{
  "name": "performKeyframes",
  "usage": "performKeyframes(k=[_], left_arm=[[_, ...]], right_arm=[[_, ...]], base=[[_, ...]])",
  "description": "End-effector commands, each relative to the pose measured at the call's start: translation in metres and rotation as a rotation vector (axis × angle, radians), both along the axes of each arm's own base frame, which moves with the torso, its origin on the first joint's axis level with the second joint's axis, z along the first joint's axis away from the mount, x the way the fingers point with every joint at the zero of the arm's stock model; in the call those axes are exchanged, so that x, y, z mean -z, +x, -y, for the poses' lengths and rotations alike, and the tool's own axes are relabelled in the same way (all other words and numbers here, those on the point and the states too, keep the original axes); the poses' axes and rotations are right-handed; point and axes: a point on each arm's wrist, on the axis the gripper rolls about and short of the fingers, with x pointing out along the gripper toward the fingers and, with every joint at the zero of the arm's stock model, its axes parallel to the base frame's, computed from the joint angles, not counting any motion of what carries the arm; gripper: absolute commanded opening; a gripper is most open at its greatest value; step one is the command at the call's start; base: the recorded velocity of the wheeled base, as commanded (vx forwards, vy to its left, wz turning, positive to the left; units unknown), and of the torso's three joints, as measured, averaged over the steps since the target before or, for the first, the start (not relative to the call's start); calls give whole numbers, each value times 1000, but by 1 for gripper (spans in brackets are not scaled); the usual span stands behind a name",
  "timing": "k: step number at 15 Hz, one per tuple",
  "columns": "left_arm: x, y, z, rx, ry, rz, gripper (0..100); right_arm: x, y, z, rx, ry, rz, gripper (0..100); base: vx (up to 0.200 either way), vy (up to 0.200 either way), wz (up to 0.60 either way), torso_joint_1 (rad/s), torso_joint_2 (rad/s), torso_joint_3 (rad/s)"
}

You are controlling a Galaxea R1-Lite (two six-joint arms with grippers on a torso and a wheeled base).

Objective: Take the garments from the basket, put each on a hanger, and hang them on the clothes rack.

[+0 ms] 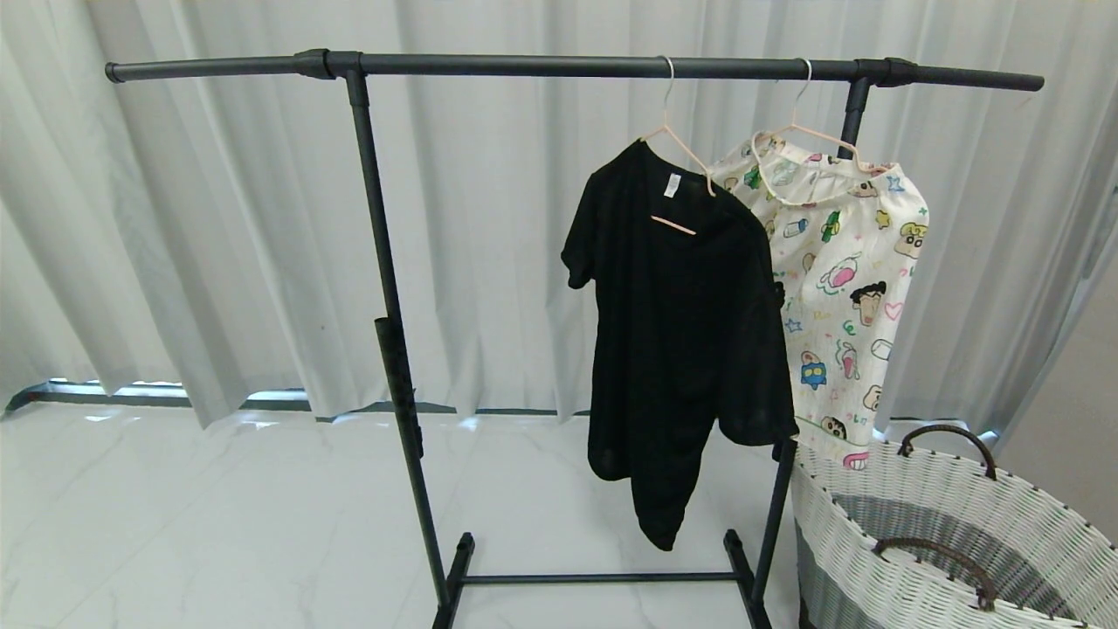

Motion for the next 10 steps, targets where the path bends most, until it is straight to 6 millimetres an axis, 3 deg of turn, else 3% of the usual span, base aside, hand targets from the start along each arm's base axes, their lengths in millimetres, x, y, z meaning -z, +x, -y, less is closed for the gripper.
performKeyframes(k=[1, 5, 7, 10], left_arm=[[-1, 1, 0, 1, -1, -17, 100], [3, 1, -1, -87, 21, -9, 100], [3, 1, -2, -93, -20, -16, 100], [3, 1, -2, -99, -70, -30, 100]], right_arm=[[0, 0, 0, -2, 7, -4, 100], [1, 0, 6, 254, 122, -6, 100], [2, 0, 6, 265, 156, -17, 100], [1, 0, 4, 170, 54, -13, 100]], base=[[0, 0, 0, 0, 0, 0], [0, 0, 0, 0, 0, 0], [0, 0, 0, 0, 0, 0], [0, 0, 0, 0, 0, 0]])
